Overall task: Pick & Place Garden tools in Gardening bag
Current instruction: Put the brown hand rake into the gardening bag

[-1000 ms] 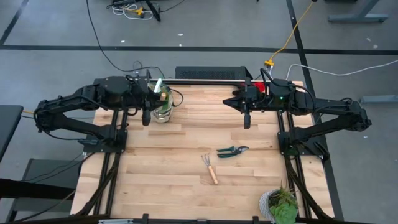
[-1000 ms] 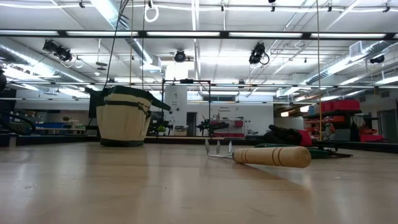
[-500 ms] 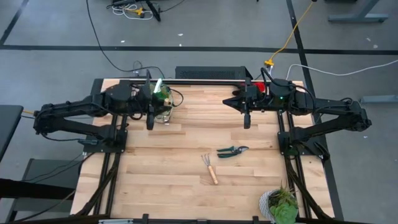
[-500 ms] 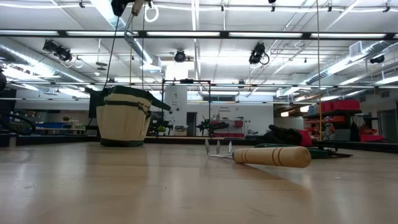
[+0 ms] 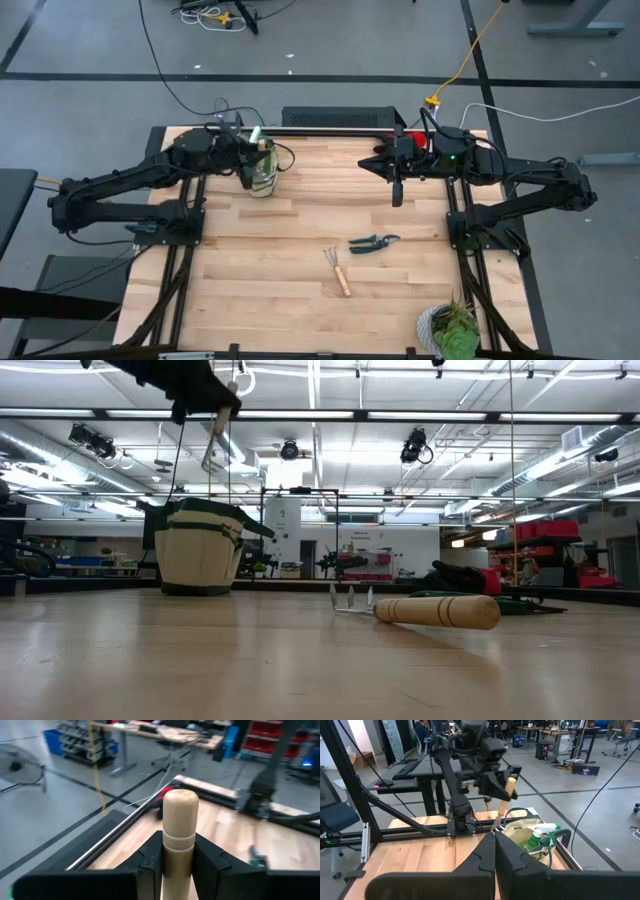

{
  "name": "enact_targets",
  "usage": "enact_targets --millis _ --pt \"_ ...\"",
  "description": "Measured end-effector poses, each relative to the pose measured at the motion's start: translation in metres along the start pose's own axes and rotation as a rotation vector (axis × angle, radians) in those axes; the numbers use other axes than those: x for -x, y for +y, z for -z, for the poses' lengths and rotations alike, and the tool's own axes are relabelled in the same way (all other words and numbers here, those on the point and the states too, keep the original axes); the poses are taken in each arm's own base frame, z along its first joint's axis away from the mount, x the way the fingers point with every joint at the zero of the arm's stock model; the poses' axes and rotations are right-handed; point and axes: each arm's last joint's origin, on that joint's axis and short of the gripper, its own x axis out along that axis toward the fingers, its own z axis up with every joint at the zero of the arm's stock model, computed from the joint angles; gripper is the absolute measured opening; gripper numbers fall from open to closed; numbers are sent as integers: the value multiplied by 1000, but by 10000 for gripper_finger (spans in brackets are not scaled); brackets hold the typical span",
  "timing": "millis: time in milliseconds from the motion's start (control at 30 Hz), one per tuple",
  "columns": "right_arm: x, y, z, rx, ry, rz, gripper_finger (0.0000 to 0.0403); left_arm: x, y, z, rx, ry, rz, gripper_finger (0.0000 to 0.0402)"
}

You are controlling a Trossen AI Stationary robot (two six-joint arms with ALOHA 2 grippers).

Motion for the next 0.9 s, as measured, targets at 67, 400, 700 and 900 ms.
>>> enact_targets --millis 67,400,700,900 --pt "0 0 0 -7 0 1 1 -4 5 3 7 -4 -20 80" --pt "0 0 0 -8 0 1 1 -12 22 24 10 36 -110 80" --pt "0 0 0 -9 0 1 1 -14 24 33 -70 64 -104 80" --pt "0 0 0 -9 0 1 1 -14 27 31 -159 54 -118 80"
